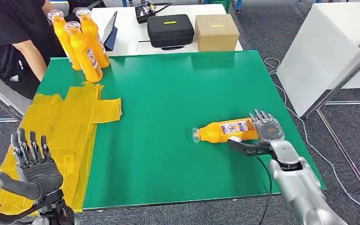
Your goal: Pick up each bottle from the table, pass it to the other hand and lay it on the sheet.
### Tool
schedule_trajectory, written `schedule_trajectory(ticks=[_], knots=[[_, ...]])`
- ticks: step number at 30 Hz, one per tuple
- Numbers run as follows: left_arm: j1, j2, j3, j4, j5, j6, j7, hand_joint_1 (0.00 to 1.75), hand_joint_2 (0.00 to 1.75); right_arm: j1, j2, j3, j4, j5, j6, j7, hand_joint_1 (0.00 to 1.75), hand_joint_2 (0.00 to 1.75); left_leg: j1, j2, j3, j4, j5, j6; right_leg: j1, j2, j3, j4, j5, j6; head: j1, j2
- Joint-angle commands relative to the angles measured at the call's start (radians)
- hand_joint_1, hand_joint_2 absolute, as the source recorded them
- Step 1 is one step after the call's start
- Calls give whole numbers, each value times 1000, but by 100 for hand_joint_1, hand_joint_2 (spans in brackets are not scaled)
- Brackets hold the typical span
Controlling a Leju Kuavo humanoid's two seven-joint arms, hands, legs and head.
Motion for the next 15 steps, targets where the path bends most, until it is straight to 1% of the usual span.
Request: schedule_trajectory(ticks=[1,6,7,10,13,15], knots=[[-13,5,-6,46,8,13,4,0,0,-197,84,131,471,5,-75,-5,0,175,0,0,4,-2,0,-3,0,-1,4,-2,0,0,0,0],[12,2,11,22,16,16,-1,0,0,-140,84,125,390,-14,-108,-15,0,175,1,-2,7,-2,1,-2,0,-3,8,-4,0,1,0,0],[17,3,14,17,16,16,-1,0,0,-139,91,126,386,-13,-105,-12,0,175,1,1,7,-1,0,-2,1,0,8,-3,1,0,0,0],[20,1,16,11,16,16,-1,0,0,-139,93,128,382,-11,-101,-7,0,175,1,-2,7,-1,0,-2,1,-2,8,-2,0,0,0,0],[25,2,26,2,19,18,-1,0,0,-154,107,137,382,-9,-88,-12,0,175,1,0,7,-1,0,-2,0,-1,8,-2,0,0,0,0],[40,4,33,-13,23,17,-3,0,0,-146,108,138,373,-11,-92,-16,0,175,1,-1,8,-1,0,-2,0,-1,8,-2,1,0,0,0]])
